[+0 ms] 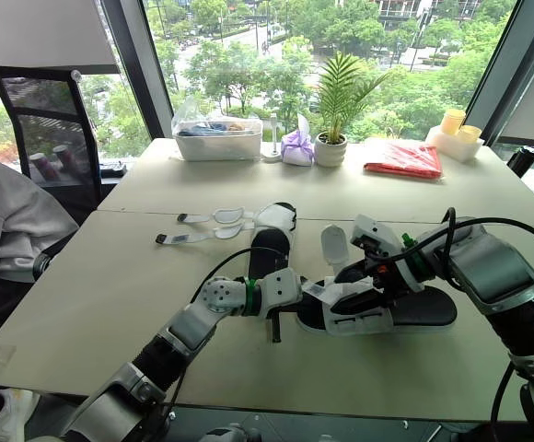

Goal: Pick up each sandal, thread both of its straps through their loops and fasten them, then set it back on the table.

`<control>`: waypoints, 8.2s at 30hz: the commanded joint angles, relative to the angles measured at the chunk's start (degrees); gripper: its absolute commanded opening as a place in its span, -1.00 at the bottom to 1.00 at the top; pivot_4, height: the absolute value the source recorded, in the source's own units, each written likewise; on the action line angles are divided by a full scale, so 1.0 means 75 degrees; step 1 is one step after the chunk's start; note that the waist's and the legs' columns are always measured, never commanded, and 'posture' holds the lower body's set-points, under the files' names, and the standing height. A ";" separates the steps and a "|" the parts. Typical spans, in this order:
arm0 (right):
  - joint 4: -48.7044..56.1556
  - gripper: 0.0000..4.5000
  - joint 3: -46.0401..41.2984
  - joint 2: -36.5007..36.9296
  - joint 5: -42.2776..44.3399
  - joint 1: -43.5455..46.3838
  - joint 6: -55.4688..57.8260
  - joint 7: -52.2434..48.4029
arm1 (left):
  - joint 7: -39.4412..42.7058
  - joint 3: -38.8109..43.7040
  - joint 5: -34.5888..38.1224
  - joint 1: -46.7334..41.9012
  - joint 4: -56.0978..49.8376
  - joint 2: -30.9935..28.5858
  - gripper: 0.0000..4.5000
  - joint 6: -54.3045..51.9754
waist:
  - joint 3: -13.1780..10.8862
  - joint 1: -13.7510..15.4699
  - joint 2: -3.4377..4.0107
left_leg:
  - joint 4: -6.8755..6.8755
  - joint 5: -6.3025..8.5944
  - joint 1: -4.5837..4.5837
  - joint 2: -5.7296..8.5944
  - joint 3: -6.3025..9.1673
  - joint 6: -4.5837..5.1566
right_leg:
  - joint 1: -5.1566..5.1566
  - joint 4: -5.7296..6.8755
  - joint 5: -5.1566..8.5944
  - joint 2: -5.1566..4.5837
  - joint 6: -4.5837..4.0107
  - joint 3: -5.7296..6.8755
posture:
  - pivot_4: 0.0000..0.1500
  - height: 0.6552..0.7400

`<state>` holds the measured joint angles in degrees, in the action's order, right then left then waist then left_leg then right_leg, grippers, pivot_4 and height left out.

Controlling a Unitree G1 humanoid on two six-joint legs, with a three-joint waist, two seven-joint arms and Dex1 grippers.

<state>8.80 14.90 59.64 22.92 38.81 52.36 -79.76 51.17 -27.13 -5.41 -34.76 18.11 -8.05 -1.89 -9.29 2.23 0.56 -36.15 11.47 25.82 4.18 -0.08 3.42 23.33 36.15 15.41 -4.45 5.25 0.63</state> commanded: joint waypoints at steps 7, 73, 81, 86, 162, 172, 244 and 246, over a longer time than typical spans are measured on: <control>-0.0279 -0.99 0.0273 -0.0247 -0.0240 0.0369 0.0138 0.0207 | -0.0035 -0.0055 -0.0083 0.0148 0.0144 -0.0044 -1.00 -0.0133 | 0.0001 -0.0005 0.0001 | -0.0002 0.0000 -0.0001 0.0000 0.0000 0.0000 | -0.0001 0.0000 0.0000 0.0000 0.0000 -0.0001 | 1.00 0.97; -0.0379 0.99 0.0441 -0.0332 0.1287 0.0927 0.2306 0.0290 | -0.0485 0.0085 -0.0091 0.0303 0.0246 0.0172 -1.00 -0.0056 | 0.0019 0.0010 0.0009 | -0.0007 0.0002 -0.0038 0.0000 -0.0008 0.0003 | -0.0013 -0.0009 -0.0034 -0.0016 0.0032 0.0003 | 1.00 0.97; -0.1104 0.88 0.0702 -0.0868 0.1208 0.1314 0.2687 0.0549 | -0.0584 0.0083 -0.0106 0.0338 0.0218 0.0171 -1.00 -0.0079 | 0.0019 -0.0001 0.0009 | -0.0006 0.0002 -0.0035 0.0000 -0.0008 0.0003 | -0.0010 -0.0008 -0.0036 -0.0017 0.0035 0.0003 | 1.00 0.97; -0.1598 0.03 0.0547 -0.1289 0.1104 0.1423 0.2972 0.1155 | -0.0637 0.0097 -0.0100 0.0379 0.0167 0.0172 -1.00 -0.0126 | 0.0020 -0.0005 0.0010 | -0.0006 0.0002 -0.0035 0.0000 -0.0008 0.0003 | -0.0010 -0.0008 -0.0036 -0.0017 0.0035 0.0003 | 1.00 0.97; 0.0660 0.75 -0.4489 0.1305 0.3047 -0.7842 -0.1321 0.1040 | -0.0305 -0.0130 0.0021 0.0558 -0.0227 0.0505 -1.00 -0.0311 | 0.0034 0.0010 0.0003 | -0.0005 0.0018 -0.0060 -0.0005 -0.0016 0.0034 | -0.0077 -0.0090 -0.0012 -0.0031 0.0040 0.0015 | 1.00 0.97; 0.0615 0.75 -0.3620 0.0010 0.3461 -0.6576 0.0070 0.1796 | -0.0419 -0.0373 -0.0019 0.0977 -0.0967 0.0482 -1.00 -0.0782 | 0.0036 0.0009 0.0001 | -0.0010 0.0024 -0.0060 -0.0004 -0.0020 0.0043 | -0.0080 -0.0094 -0.0022 -0.0034 0.0054 0.0016 | 1.00 0.97; -0.2904 -0.99 -0.1389 -0.0251 0.1626 -0.0785 0.0797 -0.0348 | -0.0478 -0.0279 0.0027 0.0823 -0.0753 0.0188 -1.00 -0.0778 | 0.0046 0.0002 0.0006 | 0.0011 0.0028 -0.0048 -0.0003 -0.0023 0.0040 | -0.0051 -0.0090 -0.0039 -0.0037 0.0066 0.0019 | 1.00 0.97; -0.2729 -0.99 -0.1386 -0.0206 0.1556 -0.0966 0.0608 -0.0393 | -0.0496 -0.0278 0.0031 0.0828 -0.0762 0.0185 -1.00 -0.0787 | 0.0046 0.0001 0.0006 | 0.0011 0.0028 -0.0048 -0.0003 -0.0023 0.0039 | -0.0050 -0.0090 -0.0039 -0.0037 0.0066 0.0019 | 1.00 0.97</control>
<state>-13.53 4.22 57.36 34.92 32.58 57.80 -82.05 47.46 -28.87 -4.46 -29.23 11.66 -5.93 -6.94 -8.95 2.23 0.61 -36.07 11.68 25.47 4.15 -0.25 3.71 22.96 35.47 15.11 -4.73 5.74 0.77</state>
